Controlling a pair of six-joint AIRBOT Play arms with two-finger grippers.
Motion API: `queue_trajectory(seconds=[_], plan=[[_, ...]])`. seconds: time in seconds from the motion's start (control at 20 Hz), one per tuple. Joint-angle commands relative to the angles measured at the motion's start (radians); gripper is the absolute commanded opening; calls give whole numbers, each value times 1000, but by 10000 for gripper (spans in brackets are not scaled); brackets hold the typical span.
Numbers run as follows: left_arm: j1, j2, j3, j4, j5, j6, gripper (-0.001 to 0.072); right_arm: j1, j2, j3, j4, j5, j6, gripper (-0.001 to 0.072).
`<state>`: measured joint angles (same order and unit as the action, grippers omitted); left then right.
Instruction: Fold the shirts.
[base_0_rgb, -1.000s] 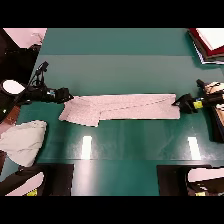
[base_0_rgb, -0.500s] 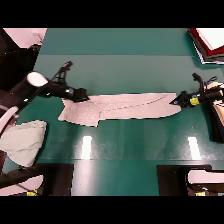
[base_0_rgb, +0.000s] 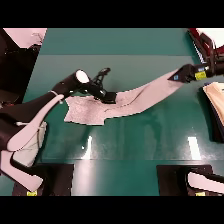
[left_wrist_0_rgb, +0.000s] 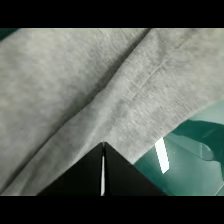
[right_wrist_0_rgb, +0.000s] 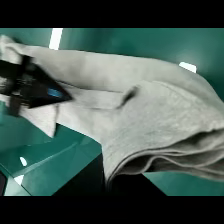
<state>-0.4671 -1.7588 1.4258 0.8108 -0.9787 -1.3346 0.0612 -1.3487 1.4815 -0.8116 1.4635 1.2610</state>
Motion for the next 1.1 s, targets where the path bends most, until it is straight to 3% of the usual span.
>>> queue_trajectory(seconds=[0.0, 0.3, 0.65, 0.9, 1.05], plan=[[-50, -101, 83, -19, 21, -30, 21, 132, 8, 133, -2, 1, 61, 12], [-50, -108, 84, -32, 90, -55, 21, 265, 6, 219, -3, -23, 66, 12], [-21, -63, 165, 116, 2, -93, 20, 362, -121, 365, -3, 23, 64, 12], [164, 122, 165, 285, -72, -106, 21, 479, -237, 481, 0, 24, 55, 13], [330, 267, 165, 377, -121, -105, 21, 608, -340, 535, 1, -47, 29, 15]])
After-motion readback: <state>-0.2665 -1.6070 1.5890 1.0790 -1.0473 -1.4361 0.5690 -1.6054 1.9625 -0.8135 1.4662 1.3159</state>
